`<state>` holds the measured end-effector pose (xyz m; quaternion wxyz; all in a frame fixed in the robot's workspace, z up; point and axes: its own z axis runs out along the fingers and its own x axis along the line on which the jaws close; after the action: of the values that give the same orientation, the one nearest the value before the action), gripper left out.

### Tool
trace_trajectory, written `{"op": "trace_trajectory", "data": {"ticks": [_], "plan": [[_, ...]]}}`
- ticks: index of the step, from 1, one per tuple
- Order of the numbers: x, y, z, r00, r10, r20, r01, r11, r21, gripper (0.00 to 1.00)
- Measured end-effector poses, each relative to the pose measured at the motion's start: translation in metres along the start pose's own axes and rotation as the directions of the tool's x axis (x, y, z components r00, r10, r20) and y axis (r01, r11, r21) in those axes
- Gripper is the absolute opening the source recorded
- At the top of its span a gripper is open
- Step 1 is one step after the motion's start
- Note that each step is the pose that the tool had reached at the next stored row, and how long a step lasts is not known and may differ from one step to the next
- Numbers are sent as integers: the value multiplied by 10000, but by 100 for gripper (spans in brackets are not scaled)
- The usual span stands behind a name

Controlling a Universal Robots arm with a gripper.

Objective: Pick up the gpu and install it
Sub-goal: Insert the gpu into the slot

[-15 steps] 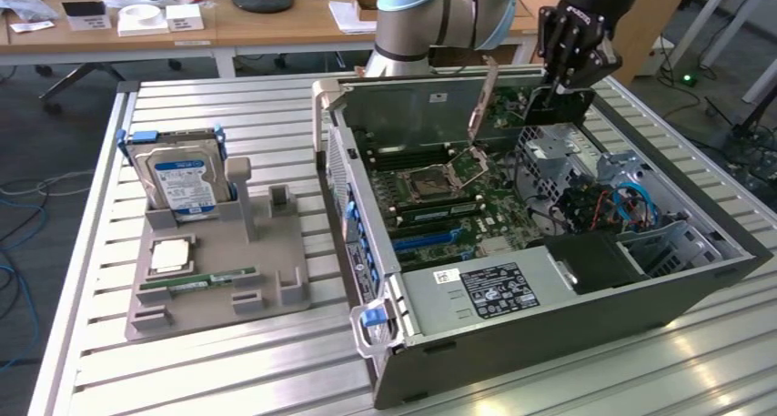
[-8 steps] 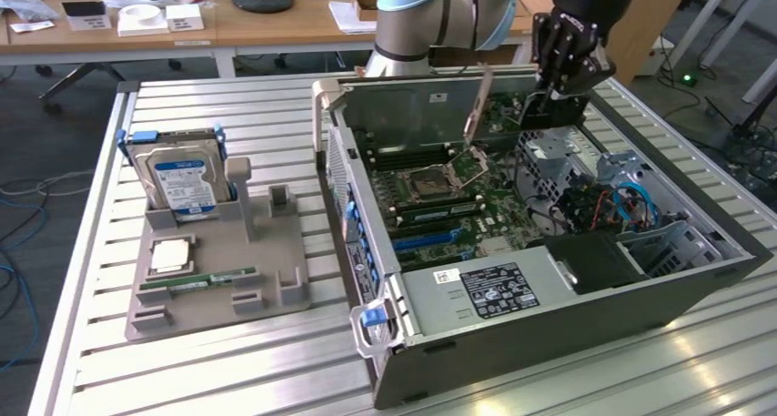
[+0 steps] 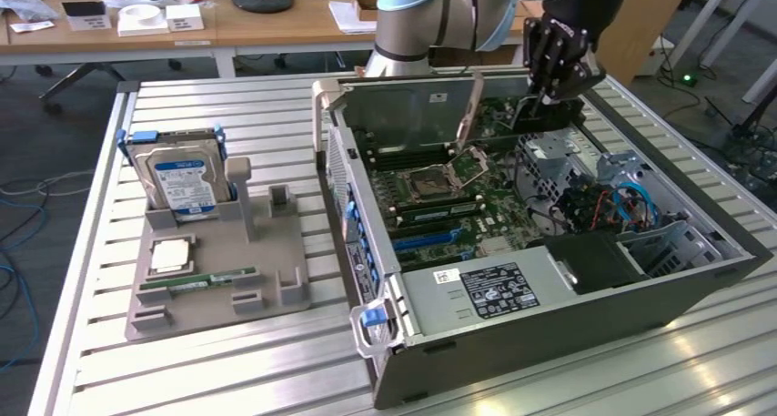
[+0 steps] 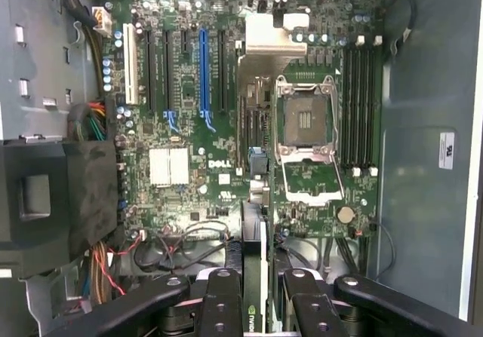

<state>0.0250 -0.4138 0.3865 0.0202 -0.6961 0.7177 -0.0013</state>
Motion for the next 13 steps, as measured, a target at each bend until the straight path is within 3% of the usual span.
{"op": "trace_trajectory", "data": {"ticks": [13], "plan": [[6,146,74,10000,-67,1,67,10000,-42,26]]}}
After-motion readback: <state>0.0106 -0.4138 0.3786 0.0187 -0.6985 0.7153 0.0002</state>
